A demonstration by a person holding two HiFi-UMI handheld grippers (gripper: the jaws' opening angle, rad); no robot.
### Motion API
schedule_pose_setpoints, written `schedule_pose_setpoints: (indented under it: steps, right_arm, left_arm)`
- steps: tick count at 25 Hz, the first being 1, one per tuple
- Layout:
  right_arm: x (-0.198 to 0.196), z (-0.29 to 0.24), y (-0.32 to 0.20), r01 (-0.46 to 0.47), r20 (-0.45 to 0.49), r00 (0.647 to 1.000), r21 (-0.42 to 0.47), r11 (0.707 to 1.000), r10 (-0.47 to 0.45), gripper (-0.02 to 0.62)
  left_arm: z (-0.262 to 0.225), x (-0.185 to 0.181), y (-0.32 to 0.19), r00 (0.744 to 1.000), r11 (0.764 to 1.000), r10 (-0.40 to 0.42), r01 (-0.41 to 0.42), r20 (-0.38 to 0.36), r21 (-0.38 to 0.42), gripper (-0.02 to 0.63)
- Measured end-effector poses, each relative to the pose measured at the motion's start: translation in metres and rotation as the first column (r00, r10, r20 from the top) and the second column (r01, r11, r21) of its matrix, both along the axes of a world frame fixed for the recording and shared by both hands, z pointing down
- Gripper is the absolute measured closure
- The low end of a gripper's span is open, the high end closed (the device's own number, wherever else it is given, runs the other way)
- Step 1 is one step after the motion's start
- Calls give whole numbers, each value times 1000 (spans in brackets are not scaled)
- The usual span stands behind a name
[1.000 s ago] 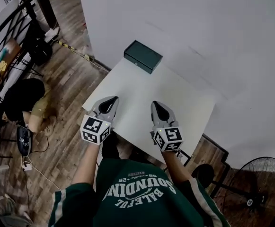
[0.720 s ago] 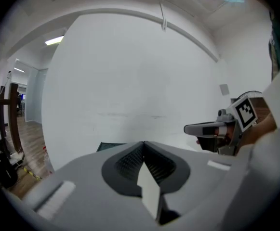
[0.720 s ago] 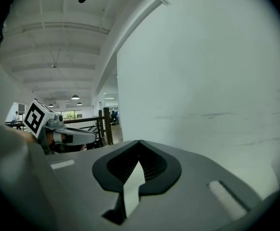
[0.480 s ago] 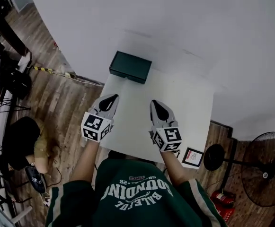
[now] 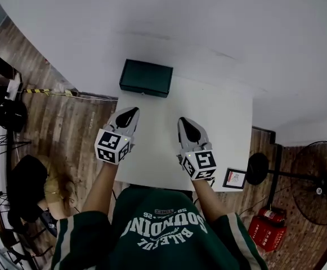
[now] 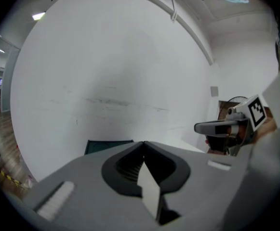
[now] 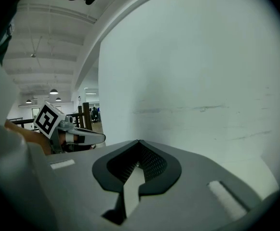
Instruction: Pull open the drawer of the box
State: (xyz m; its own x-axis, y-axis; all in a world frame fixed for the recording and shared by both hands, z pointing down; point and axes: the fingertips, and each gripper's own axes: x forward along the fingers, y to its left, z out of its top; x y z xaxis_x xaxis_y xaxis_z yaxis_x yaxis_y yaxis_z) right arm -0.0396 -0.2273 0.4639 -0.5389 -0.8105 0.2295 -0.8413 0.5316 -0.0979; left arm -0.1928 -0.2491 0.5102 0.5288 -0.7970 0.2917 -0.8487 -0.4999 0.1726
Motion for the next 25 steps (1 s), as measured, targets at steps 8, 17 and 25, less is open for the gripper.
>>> schedule_pose_setpoints:
  steps: [8, 17, 25]
  right_arm:
    - [3, 25, -1, -13, -20, 1000, -67, 998, 12, 593]
    - [8, 52, 3, -18, -61, 998, -125, 992, 10, 593]
    - [26, 72, 5, -57, -73, 996, -180, 982, 44, 593]
  left_arm:
    - [63, 1, -16, 1000, 990, -7, 6, -2, -140, 554]
    - [129, 6, -53, 1000, 950, -7, 6, -4, -312, 543]
    - [174, 5, -95, 997, 905, -75, 70, 3, -421, 459]
